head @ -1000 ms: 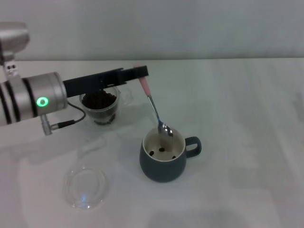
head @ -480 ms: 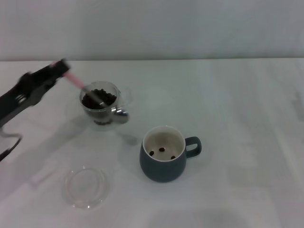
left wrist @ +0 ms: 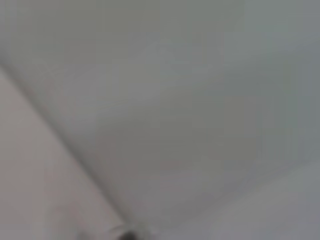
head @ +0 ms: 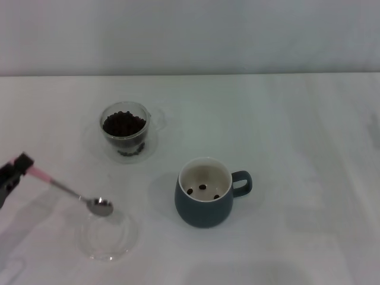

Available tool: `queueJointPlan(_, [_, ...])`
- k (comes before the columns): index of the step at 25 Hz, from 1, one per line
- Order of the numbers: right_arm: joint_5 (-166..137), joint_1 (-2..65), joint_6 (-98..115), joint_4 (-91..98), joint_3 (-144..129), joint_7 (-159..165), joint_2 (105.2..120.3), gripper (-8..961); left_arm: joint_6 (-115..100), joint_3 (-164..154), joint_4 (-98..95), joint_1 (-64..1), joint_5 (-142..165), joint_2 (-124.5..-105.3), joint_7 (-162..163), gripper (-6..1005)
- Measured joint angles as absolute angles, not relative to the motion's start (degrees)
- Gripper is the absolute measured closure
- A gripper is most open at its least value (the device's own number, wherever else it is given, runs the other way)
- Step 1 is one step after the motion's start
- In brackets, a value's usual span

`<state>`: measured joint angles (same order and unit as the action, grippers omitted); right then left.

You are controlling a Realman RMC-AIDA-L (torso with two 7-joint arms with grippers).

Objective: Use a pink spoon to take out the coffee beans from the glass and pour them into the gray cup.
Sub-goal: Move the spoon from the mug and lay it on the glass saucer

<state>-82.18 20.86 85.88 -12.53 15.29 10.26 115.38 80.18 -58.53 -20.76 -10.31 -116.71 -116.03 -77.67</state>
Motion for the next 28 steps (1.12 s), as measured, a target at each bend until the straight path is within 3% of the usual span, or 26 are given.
queueJointPlan(12, [-82.17,21.46,85.74,-11.86,15.41,10.63,115.31,112,76.08,-58.02,-17.56,-10.78,-115.18,-115.49,-80.22,811])
queueJointPlan(28, [-81.73,21.34,85.49,-11.84,15.47,10.64,115.31,112,70.5,-58.25,-16.01,-15.81,-108.02,-116.43,-80.43,778])
